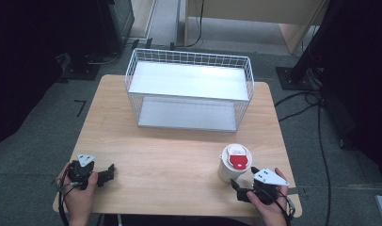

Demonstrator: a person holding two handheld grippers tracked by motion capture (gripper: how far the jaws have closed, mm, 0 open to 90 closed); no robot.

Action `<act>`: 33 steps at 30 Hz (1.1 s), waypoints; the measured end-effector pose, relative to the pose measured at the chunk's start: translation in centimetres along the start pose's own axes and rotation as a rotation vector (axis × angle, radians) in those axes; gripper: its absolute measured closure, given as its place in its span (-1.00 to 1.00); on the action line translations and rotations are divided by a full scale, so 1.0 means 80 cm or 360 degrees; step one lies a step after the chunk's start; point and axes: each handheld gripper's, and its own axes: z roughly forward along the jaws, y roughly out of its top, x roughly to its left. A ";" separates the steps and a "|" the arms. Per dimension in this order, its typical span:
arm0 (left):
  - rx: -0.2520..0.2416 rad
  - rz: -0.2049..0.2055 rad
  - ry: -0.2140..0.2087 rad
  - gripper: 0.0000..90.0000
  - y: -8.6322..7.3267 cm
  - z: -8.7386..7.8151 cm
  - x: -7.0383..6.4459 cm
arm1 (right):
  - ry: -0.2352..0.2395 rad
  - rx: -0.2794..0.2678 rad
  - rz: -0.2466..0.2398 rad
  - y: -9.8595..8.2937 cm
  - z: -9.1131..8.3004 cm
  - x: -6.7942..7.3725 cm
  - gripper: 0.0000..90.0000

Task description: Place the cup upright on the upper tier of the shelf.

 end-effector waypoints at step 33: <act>0.0000 0.0000 0.0000 -1.00 0.000 0.000 0.000 | 0.0040 -0.0238 0.0114 0.023 0.030 0.017 -0.82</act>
